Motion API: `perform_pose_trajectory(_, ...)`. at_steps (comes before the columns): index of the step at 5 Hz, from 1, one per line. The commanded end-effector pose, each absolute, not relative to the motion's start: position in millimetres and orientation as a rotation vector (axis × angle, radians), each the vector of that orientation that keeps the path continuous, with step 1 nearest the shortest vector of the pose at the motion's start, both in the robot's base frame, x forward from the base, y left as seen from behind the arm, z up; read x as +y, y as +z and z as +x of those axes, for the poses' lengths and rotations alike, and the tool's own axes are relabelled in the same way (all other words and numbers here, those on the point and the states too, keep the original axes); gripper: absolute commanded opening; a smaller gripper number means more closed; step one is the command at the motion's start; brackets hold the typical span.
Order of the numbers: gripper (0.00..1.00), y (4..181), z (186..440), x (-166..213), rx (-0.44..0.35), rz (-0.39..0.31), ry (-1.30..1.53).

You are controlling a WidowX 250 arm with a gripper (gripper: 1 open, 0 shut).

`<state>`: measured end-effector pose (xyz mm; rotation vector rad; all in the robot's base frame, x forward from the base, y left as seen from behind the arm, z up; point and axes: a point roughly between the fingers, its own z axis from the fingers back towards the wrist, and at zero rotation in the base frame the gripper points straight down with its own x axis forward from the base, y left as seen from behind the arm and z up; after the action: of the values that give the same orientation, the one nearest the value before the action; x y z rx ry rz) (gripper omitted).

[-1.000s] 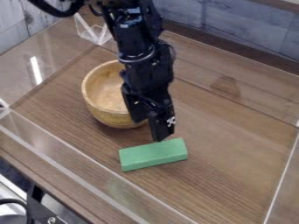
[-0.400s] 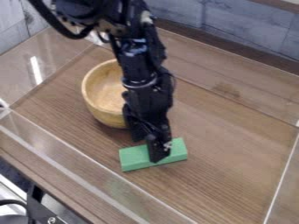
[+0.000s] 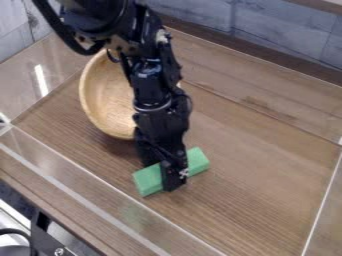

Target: Move green stick from inside the wooden bowl to the table next to it

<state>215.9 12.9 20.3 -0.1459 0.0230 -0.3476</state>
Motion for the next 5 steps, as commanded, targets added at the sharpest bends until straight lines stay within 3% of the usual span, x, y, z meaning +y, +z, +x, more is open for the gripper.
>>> perform_pose_trajectory(1,0.00,21.6,218,25,0.014,-0.135,-0.298)
perform_pose_trajectory(5,0.00,19.9,230,-4,0.042,-0.145,-0.362)
